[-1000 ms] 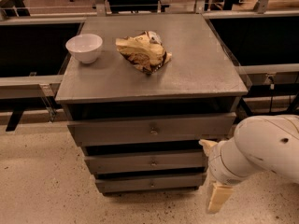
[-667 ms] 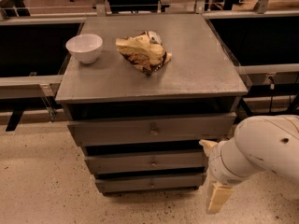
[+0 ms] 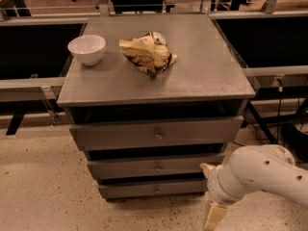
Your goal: Open middle drawer
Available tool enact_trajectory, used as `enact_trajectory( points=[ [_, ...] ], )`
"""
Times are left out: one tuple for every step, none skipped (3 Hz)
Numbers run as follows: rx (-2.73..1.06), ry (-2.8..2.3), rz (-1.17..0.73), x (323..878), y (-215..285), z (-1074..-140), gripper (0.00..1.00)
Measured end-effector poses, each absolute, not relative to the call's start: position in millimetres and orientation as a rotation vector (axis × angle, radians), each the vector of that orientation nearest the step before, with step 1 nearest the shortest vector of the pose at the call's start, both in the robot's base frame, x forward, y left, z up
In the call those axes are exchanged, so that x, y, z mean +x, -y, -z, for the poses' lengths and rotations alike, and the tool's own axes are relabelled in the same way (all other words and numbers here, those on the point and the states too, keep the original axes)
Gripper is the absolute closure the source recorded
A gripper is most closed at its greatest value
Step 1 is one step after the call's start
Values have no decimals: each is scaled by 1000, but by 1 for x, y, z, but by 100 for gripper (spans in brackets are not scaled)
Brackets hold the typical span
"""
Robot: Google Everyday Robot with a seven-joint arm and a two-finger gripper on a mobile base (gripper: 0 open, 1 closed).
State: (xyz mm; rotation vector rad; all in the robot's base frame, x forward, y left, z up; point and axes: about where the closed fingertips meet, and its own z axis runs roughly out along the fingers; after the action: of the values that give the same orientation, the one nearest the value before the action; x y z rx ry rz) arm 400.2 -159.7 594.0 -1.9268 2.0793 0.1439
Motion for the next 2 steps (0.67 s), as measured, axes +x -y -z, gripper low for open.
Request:
enact_trajectory(
  points=[
    [-1922,-1988,-210,403,151,-559,0],
    [-1918,-2005,-201,412,154,-551,0]
  ],
)
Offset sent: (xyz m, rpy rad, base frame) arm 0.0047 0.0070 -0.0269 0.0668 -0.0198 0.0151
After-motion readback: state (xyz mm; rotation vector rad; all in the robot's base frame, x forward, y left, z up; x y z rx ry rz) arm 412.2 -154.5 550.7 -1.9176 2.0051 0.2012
